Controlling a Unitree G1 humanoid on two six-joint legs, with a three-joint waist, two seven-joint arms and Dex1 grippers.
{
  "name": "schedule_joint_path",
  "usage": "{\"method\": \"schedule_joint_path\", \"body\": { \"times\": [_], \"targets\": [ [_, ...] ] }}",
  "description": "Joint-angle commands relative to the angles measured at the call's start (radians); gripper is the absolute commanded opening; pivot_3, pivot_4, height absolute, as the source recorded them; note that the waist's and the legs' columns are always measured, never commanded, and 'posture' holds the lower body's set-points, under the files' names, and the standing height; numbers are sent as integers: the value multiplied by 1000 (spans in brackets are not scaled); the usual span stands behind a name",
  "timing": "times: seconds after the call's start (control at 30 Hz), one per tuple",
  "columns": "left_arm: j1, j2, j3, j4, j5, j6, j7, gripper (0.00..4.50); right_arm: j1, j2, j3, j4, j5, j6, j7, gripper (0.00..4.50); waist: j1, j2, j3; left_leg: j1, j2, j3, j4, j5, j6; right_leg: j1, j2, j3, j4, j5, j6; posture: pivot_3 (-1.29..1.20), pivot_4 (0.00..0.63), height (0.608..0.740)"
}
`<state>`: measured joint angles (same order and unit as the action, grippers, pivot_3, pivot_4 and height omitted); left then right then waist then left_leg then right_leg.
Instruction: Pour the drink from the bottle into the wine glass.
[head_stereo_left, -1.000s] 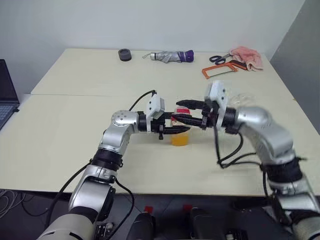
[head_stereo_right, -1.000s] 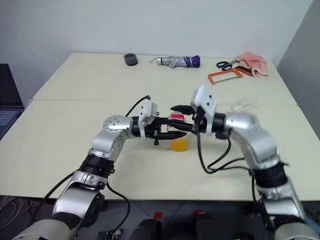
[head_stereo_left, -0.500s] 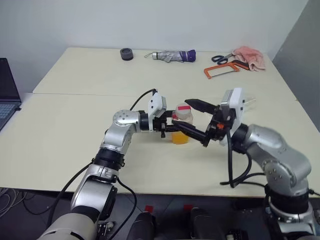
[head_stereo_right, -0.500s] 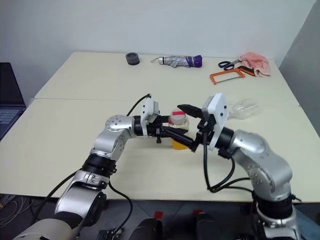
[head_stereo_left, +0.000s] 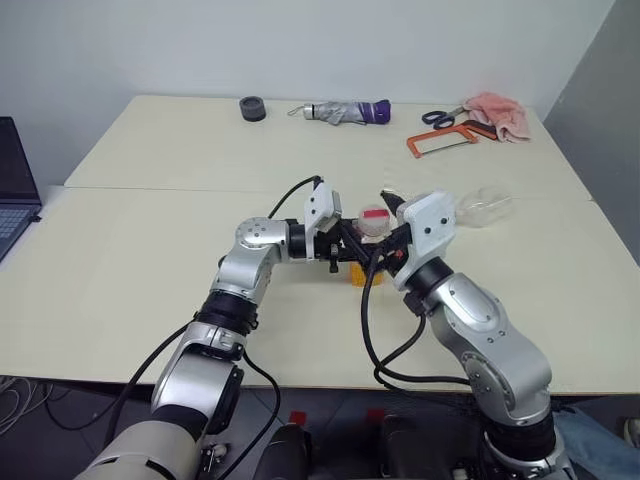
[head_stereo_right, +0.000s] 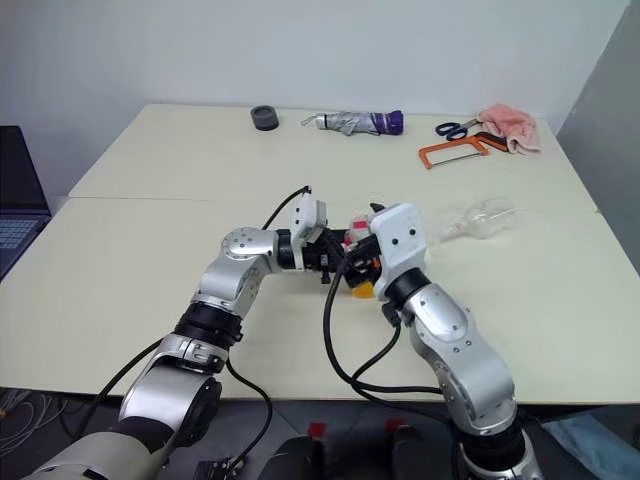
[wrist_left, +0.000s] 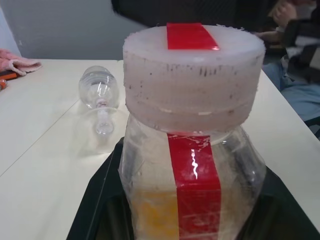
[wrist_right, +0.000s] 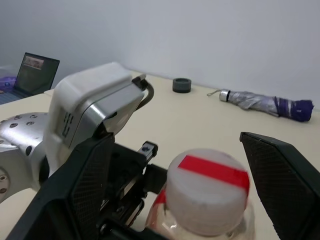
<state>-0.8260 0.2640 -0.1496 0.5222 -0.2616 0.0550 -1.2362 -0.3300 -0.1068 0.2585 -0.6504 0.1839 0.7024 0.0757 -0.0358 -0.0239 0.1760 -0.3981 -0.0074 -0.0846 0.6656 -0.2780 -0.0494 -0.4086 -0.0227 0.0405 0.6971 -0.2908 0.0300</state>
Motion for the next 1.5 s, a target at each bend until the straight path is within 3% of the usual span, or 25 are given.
{"method": "schedule_joint_path", "body": {
  "times": [0.03,0.17,0.2,0.27,0.43,0.63,0.8,0.9,1.0,1.1,1.3,1.4,1.5],
  "targets": [
    [-37,-12,5,-16,-3,-24,-7,1838,2,26,-5,-10,-35,-35,-35,4278,0,0,0,0,0,0,0,0,0,0,0,0,0,0,0,0,150,740],
    [-38,-14,6,-14,-1,-24,-7,1838,16,46,-13,5,-56,-46,-50,4278,0,0,0,0,0,0,0,0,0,0,0,0,0,0,0,0,150,740],
    [-39,-14,7,-13,-1,-25,-8,1838,18,51,-15,7,-59,-50,-50,4104,0,0,0,0,0,0,0,0,0,0,0,0,0,0,0,0,150,740],
    [-40,-12,9,-11,0,-26,-9,1838,21,61,-21,10,-61,-56,-51,3649,0,0,0,0,0,0,0,0,0,0,0,0,0,0,0,0,150,740],
    [-37,-10,11,-11,1,-28,-7,1838,27,61,-21,18,-70,-78,-36,1935,-2,0,0,0,0,0,0,0,0,0,0,0,0,0,0,0,150,740],
    [-34,-7,11,-17,-1,-21,-14,1838,29,41,-16,45,-62,-122,20,1937,-6,0,0,0,0,0,0,0,0,0,0,0,0,0,0,0,150,740],
    [-36,22,8,-32,-24,7,-85,1833,-79,-123,-74,156,156,-185,430,1937,-8,0,0,0,-1,1,0,-1,3,0,0,0,0,0,0,0,150,740],
    [-42,46,8,-42,-38,20,-137,1829,-211,-293,-116,279,311,-75,722,1937,-13,0,0,1,-1,2,0,-2,4,2,1,-1,0,0,0,0,150,740],
    [-44,54,15,-55,-44,28,-146,1824,-284,-366,-155,367,388,-3,815,1937,-15,0,0,2,0,2,0,-2,4,2,2,-2,-1,0,0,0,150,740],
    [-34,55,24,-71,-46,34,-132,1821,-269,-362,-177,351,385,-20,787,1937,-15,0,0,1,0,1,-1,-2,4,2,2,-2,-1,0,0,0,150,740],
    [2,60,30,-116,-51,51,-105,1817,-143,-334,-212,122,398,-9,653,4007,-14,0,0,0,2,-2,0,-2,4,1,0,-1,-1,0,0,0,150,740],
    [7,64,33,-123,-51,51,-96,1816,-106,-305,-202,23,394,2,571,4020,-13,0,0,0,2,-2,0,-2,4,1,-1,-1,0,0,0,0,150,740],
    [6,67,33,-120,-49,47,-96,1815,-109,-261,-149,15,284,-47,466,4020,-14,0,0,1,1,-2,1,-2,4,1,0,-1,0,0,0,0,150,740]
  ]
}}
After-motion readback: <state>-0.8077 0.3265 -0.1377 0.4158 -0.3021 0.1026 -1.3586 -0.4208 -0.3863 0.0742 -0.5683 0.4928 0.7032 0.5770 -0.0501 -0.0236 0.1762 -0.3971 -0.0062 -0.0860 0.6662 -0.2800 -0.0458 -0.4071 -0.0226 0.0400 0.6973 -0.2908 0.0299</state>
